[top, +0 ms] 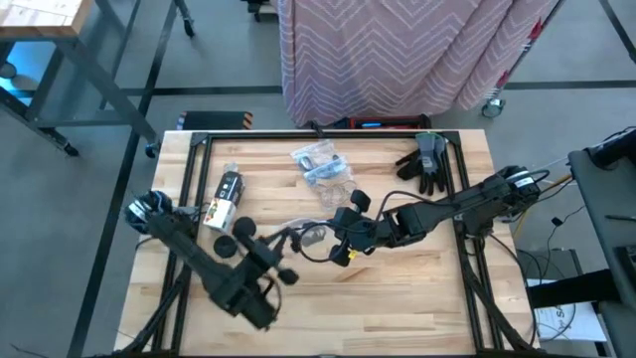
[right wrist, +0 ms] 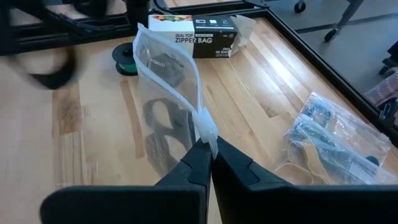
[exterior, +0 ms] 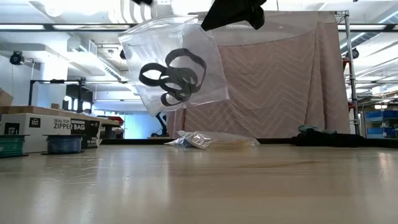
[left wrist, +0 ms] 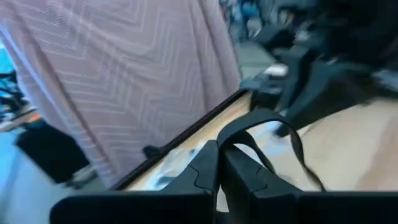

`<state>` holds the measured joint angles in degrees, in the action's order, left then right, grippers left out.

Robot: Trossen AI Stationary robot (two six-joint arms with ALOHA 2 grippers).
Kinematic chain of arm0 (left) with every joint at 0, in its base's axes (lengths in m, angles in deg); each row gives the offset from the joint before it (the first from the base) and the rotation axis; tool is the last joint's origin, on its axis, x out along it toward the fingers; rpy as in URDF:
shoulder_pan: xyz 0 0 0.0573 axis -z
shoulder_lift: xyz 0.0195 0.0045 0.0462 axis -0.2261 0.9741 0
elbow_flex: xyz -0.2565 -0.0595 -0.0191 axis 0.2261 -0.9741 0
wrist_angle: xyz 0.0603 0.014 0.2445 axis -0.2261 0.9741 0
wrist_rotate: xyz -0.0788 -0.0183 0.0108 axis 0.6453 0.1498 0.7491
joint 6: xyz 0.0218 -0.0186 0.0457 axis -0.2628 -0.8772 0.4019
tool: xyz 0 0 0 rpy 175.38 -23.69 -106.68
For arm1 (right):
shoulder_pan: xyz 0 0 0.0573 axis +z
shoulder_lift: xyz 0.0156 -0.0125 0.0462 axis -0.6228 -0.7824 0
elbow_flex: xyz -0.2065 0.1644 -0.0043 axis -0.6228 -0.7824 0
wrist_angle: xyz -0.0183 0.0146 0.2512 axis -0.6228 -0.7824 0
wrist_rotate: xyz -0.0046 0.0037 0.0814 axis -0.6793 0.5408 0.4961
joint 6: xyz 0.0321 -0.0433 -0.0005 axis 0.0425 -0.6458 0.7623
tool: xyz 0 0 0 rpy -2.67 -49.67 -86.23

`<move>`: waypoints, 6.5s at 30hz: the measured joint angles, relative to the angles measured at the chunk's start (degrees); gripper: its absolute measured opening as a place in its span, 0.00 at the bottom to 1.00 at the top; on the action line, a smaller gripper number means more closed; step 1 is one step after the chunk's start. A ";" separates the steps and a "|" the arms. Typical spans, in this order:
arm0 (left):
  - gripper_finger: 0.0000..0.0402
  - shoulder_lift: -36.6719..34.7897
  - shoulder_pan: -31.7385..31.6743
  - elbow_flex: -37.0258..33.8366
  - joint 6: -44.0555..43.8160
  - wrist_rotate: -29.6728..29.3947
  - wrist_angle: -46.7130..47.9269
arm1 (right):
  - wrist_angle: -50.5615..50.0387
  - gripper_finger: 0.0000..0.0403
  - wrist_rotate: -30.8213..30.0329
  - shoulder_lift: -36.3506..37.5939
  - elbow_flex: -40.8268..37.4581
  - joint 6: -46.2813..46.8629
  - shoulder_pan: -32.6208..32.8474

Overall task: Sort rubber bands
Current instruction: Put the black rubberband into the transparent zip bag, then close the transparent zip bag

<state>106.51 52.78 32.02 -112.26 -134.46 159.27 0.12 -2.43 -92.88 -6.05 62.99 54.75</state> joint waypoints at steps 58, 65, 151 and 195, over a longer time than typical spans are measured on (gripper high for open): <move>0.02 -3.04 -10.28 2.21 21.51 12.66 0.56 | 7.29 0.00 -0.38 0.00 0.02 6.55 -4.22; 0.01 -3.04 -13.75 2.21 21.72 22.61 0.16 | 7.31 0.00 0.01 0.00 0.02 5.97 -4.13; 0.41 -19.23 -3.00 -13.24 52.82 25.33 -47.56 | 4.38 0.00 18.11 6.55 0.55 -12.61 -3.19; 0.00 -17.03 -14.65 -24.83 78.09 37.33 -84.32 | 0.27 0.00 21.01 6.51 0.31 -24.90 -3.13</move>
<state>89.48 38.13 7.19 -34.17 -97.13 74.95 0.39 18.58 -86.37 -5.74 38.10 51.63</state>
